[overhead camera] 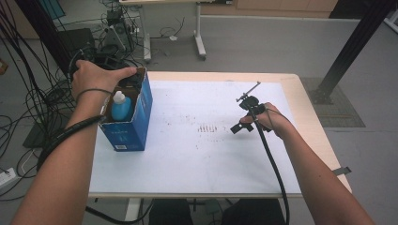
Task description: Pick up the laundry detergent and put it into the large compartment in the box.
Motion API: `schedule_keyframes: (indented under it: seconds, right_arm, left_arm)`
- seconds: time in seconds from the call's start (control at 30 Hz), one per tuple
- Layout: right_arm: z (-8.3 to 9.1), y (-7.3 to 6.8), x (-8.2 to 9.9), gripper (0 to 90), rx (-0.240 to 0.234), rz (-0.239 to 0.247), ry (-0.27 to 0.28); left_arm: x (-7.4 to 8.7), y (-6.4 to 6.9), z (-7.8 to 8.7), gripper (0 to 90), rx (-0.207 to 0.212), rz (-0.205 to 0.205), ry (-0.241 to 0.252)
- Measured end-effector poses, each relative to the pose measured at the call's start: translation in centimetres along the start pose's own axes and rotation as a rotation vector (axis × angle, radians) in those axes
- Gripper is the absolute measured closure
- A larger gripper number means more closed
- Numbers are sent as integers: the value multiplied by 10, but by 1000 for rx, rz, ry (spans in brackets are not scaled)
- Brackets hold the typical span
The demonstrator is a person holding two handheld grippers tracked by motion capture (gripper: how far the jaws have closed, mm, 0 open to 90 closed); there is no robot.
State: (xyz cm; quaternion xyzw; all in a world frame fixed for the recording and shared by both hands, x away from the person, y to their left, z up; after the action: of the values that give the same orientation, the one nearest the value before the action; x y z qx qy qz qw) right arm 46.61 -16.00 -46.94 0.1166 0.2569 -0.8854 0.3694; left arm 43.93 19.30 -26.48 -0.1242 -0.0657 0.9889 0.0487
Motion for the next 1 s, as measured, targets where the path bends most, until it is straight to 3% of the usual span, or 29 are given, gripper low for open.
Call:
schedule_keyframes:
  seconds: [0.3, 0.5, 0.77, 1.0]
  right_arm:
    - [1, -1, 0, 88, 0, -3, 3]
    - [1, -2, 1, 87, 1, 0, -1]
    - [4, 0, 2, 82, 4, -10, -1]
    - [13, 3, 3, 77, 14, -18, 5]
  left_arm:
    - [0, 26, 24, 54, 33, -66, 32]
    - [4, 55, 32, 50, 51, -151, 36]
    - [9, 90, 35, 50, 58, -253, 51]
    - [15, 123, 29, 50, 112, -321, 32]
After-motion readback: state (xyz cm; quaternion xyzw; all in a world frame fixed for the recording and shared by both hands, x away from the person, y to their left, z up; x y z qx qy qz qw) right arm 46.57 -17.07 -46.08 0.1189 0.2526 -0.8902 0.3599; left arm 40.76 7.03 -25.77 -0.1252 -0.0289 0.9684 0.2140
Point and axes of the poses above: each handheld gripper's, and its own axes: z roughly backward along the jaws, x roughly out of its underside, y roughly to its right, the point moved 9 cm from there along -z, roughly forward along the jaws, and after that the axes turned 12 degrees about -x, right-handed, at the moved point
